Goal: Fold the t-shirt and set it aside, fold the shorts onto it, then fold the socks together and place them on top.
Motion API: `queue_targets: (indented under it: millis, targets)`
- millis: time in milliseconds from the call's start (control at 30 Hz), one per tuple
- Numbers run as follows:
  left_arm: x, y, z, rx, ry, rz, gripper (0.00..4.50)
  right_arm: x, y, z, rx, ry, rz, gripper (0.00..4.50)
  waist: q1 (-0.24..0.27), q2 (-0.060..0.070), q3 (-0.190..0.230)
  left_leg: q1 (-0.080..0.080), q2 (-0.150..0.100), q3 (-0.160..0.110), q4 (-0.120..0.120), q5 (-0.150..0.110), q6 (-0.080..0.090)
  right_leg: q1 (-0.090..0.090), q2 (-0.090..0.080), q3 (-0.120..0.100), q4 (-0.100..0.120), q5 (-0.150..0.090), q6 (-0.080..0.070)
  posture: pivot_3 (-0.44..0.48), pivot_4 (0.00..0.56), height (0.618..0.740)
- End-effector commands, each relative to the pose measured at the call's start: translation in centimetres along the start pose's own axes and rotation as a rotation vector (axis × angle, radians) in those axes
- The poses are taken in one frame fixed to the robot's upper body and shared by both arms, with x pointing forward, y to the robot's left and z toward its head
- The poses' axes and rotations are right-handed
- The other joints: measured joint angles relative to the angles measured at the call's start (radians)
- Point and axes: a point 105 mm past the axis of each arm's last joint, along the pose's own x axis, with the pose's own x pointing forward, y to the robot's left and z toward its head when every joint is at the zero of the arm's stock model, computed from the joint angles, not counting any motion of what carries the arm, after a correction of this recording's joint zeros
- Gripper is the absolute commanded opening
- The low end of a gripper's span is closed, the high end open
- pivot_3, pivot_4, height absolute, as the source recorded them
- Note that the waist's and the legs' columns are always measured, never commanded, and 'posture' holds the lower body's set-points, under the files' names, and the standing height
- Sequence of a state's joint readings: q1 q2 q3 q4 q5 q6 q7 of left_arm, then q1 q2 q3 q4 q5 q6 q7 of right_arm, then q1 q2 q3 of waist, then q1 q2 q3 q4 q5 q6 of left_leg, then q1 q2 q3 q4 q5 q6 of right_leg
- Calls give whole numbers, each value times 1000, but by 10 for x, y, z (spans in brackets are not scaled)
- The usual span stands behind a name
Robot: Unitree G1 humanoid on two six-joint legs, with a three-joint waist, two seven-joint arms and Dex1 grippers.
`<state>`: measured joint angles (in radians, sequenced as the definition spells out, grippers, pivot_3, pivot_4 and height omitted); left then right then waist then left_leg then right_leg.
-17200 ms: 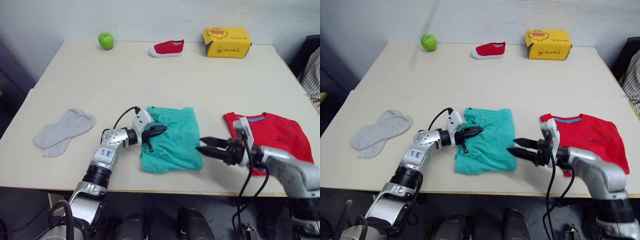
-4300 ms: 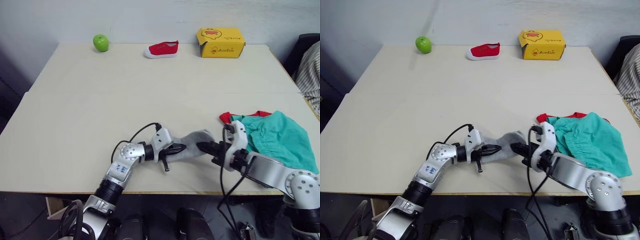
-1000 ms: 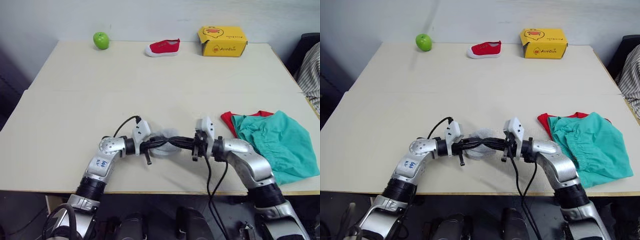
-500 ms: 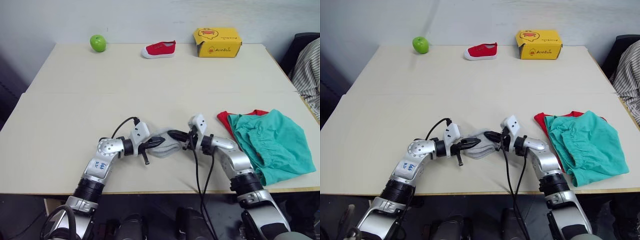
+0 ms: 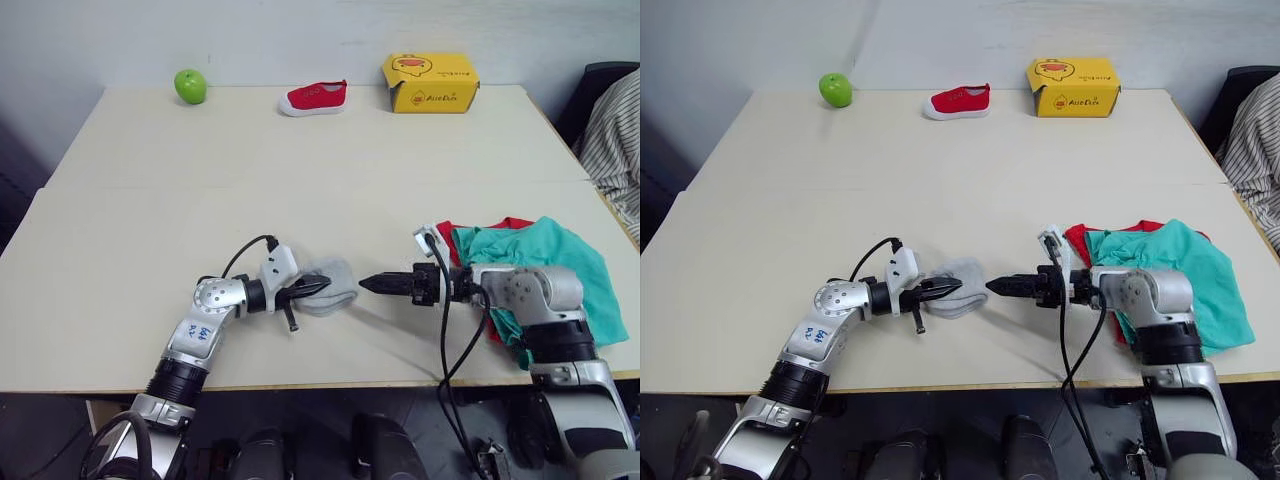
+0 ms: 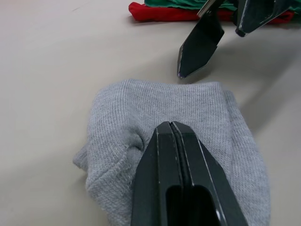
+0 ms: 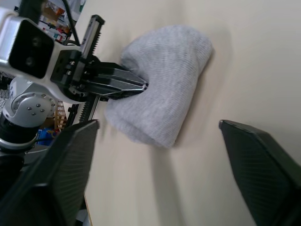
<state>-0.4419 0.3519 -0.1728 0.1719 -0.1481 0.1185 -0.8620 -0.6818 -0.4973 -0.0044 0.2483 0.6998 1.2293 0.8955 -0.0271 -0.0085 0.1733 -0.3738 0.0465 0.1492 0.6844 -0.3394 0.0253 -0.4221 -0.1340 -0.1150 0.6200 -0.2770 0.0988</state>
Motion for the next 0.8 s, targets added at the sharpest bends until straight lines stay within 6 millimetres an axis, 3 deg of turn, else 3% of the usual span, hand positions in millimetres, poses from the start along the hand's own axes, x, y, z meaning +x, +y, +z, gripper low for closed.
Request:
queue_targets:
  millis: [33, 133, 233, 400, 600, 733, 800]
  targets:
    - [0, -4, -9, -21, 21, -4, 0, 19, -2, -1, 6, 36, -18, 4454, -1, 0, 0, 0, 0, 1, 0, 0, 0, -1, 1, 0, 0, 0, 0, 0, 150, 740]
    - [-3, -1, -10, -36, 18, 16, 0, 35, -5, -5, -7, 65, -21, 4454, -3, 0, -1, 0, 0, 1, 0, 0, 0, -1, 2, 1, 1, 0, 0, 0, 150, 740]
    - [-6, 0, -10, -40, 18, 19, 0, 46, -2, -1, 21, 47, 6, 3837, -3, 0, -1, 0, 0, 2, 0, 0, 0, -1, 3, 1, 1, 0, 0, 0, 150, 740]
    - [-13, -1, -13, -33, 25, 14, 0, 55, 3, 2, 105, 9, 54, 2087, -8, 0, -1, 0, 0, 3, -1, 0, -1, -2, 3, 2, 2, 0, 0, 0, 150, 740]
    - [-21, -2, -9, -42, 9, -6, 0, 53, 10, -1, 184, 12, 91, 65, -13, -2, -3, 1, 1, 3, -1, 0, -1, -2, 3, 3, 2, 0, 0, 0, 150, 740]
    - [-28, -3, 7, -54, -71, -27, 0, 43, 21, 0, 176, 31, 128, 7, -10, 0, -2, -1, 1, 3, -2, 0, -1, -4, 2, 3, 2, 0, 0, 0, 150, 740]
    - [-38, -6, 31, -71, -172, -65, 376, 21, 32, 7, 129, 34, 160, 0, -6, 1, -1, -3, 1, 3, -2, 0, -1, -6, 2, 3, 2, 0, -1, 0, 150, 740]
